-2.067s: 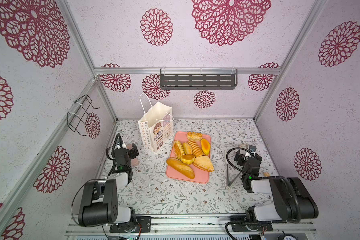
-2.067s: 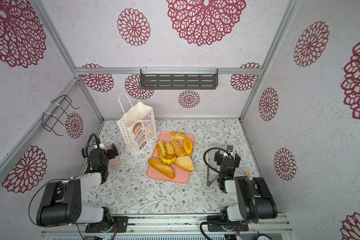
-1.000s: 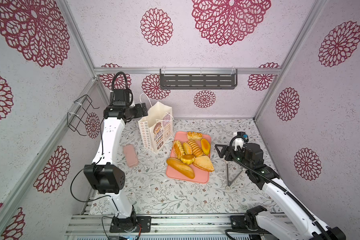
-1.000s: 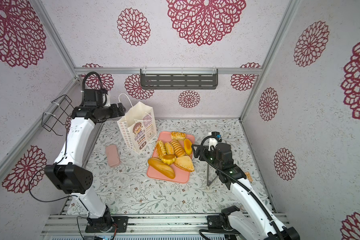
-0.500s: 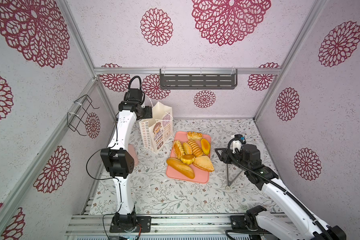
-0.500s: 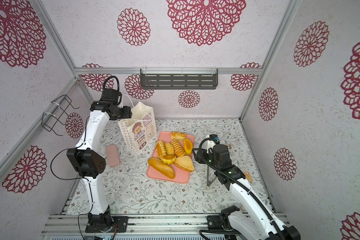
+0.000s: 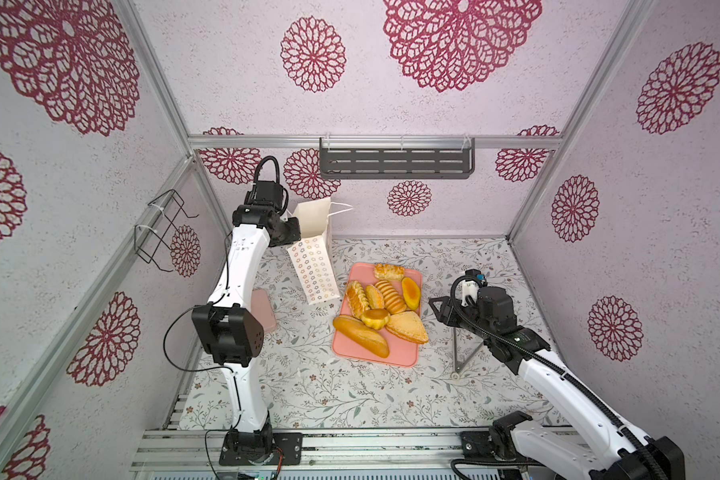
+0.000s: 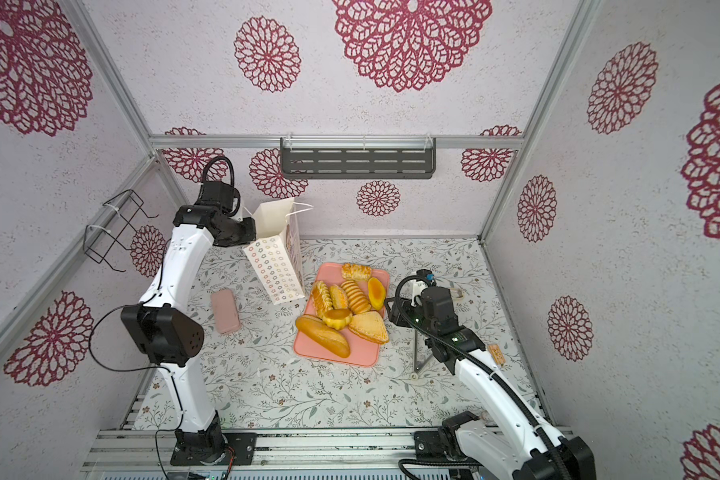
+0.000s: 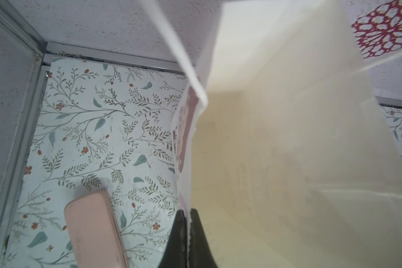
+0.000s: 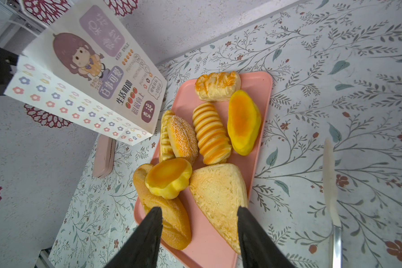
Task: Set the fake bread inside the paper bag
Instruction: 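Reach the left gripper to the bag rim while the right nears the tongs, then grip the bag's rim with the left gripper while the right gripper grasps the tongs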
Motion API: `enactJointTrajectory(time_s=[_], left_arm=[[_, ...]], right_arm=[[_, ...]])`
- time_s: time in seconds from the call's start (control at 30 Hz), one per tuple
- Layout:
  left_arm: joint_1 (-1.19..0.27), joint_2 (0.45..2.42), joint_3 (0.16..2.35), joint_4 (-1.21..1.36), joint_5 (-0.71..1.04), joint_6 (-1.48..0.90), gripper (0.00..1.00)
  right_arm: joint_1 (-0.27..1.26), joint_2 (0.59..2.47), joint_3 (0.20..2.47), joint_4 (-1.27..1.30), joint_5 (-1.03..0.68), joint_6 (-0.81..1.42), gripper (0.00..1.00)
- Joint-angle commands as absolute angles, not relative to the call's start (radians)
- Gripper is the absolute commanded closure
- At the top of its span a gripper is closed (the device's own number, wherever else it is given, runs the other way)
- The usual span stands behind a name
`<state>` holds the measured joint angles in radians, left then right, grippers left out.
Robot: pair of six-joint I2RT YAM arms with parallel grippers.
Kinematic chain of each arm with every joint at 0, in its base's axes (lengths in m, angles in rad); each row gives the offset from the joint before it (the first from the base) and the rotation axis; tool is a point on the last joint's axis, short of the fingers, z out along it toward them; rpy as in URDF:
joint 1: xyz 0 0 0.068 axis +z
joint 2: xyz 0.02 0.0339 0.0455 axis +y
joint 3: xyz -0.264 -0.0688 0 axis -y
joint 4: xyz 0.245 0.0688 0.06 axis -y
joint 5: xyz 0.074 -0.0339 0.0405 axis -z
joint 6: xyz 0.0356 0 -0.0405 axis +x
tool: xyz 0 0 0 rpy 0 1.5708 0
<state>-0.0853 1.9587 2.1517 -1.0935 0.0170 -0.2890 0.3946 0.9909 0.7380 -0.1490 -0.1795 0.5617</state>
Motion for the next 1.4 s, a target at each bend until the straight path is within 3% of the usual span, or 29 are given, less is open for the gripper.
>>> enactJointTrajectory(time_s=[0.0,0.77,1.07,1.3,1.33,1.37], left_arm=[[-0.087,1.827,2.075,-1.080,0.007,-0.316,1.00],[-0.089,1.302,1.485,-1.032,0.035,-0.469,1.00],[-0.090,1.233,1.392,-1.043,0.004,-0.468,1.00],[-0.089,1.182,1.358,-1.033,-0.074,-0.489,1.00],[-0.089,1.171,1.346,-1.028,-0.082,-0.495,0.99],[-0.089,1.160,1.335,-1.021,-0.086,-0.497,0.96]], right_arm=[[0.400,0.979,0.783,-0.150,-0.168,0.570,0.44],[0.400,0.994,0.844,-0.288,-0.070,0.538,0.33],[0.395,1.029,0.880,-0.467,0.099,0.568,0.18],[0.335,1.034,0.851,-0.592,0.163,0.619,0.13],[0.322,1.031,0.844,-0.610,0.165,0.627,0.03],[0.307,1.026,0.837,-0.623,0.163,0.630,0.02]])
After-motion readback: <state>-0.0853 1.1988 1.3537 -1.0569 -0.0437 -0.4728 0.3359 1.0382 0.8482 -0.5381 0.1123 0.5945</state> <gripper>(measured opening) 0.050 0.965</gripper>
